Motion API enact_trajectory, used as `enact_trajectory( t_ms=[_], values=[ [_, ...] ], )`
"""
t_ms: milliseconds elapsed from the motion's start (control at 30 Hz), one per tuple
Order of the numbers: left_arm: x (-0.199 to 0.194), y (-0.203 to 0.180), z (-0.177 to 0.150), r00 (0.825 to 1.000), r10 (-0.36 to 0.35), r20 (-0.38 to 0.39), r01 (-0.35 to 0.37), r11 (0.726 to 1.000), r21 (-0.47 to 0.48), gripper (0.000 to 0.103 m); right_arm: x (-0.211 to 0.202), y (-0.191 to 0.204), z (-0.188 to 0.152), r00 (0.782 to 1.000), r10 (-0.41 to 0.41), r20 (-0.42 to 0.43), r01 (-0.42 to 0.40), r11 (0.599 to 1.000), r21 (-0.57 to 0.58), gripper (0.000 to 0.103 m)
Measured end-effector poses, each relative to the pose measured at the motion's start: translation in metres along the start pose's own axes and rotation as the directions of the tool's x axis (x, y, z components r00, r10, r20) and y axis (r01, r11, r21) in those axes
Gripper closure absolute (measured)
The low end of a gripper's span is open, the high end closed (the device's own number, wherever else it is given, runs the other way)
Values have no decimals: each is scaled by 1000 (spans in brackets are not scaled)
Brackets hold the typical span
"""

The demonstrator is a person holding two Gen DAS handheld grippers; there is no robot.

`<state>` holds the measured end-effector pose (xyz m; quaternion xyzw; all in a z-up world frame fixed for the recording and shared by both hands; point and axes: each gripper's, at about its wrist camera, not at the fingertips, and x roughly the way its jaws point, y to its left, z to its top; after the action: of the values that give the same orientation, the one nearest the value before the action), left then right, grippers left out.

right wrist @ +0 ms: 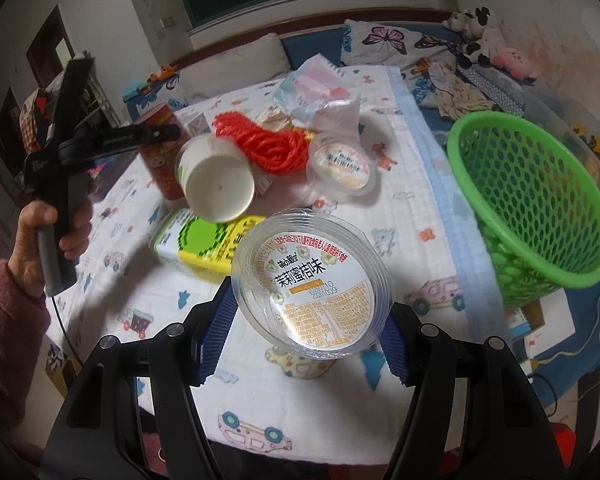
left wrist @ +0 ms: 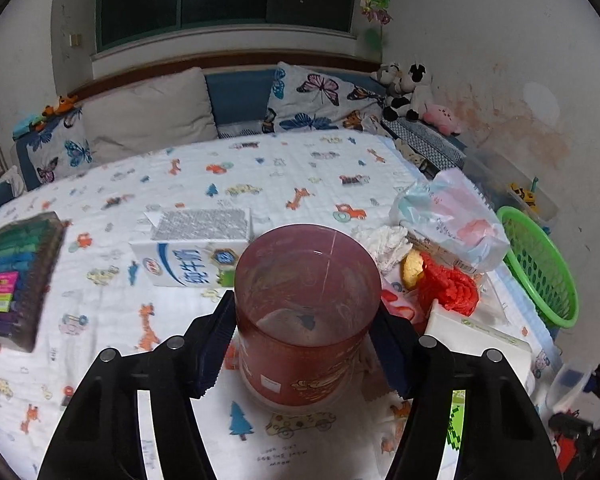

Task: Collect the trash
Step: 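Carry the jelly cup to the green basket with the right tool while the left tool grasps the red cup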

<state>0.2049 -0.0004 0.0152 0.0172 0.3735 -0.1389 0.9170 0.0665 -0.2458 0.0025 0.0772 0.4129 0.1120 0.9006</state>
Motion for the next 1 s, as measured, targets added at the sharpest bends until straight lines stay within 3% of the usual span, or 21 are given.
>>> enact_trajectory(
  t_ms=[333,667,1000],
  values=[
    [-49,-5,24,998,-27,63,26,1000,13,41,-12,-45,26,998,-44,50,41,998,57,37],
    [-66,-66,39,987,-137,84,130,988,84,41,-14,-127,36,983,-174,52,164,975,151,37],
    [-51,-126,55,974,-221,55,213,969,130,41,-4,-192,34,973,-228,32,215,950,228,37]
  ],
)
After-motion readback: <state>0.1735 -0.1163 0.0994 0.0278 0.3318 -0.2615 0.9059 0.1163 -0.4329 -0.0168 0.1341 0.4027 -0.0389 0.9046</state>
